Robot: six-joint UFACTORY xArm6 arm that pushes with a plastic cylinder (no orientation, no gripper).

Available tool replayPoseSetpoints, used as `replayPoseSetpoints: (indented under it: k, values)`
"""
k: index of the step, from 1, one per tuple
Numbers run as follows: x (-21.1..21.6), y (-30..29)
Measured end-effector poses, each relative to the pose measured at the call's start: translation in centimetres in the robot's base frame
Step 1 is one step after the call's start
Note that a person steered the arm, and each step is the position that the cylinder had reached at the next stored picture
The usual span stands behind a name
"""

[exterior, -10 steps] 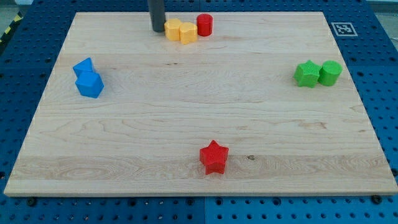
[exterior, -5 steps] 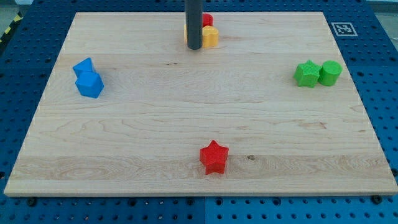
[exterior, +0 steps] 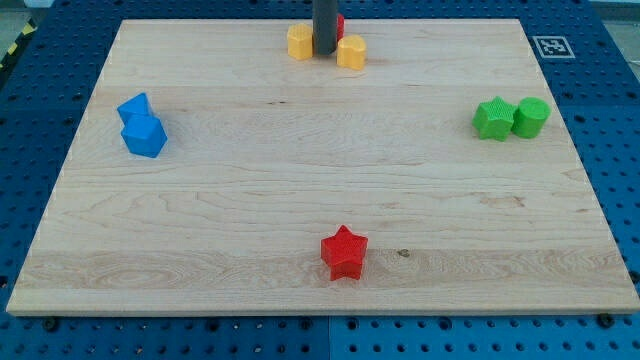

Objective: Push the yellow blocks close to the red circle

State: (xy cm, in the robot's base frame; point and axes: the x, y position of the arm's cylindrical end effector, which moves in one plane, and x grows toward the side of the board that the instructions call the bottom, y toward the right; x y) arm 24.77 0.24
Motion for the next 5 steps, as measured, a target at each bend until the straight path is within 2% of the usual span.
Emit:
replayPoseSetpoints:
  k: [1,3,5]
  values:
    - [0.1,0.0]
    - [3.3,-0.4]
    - [3.0,-4.7]
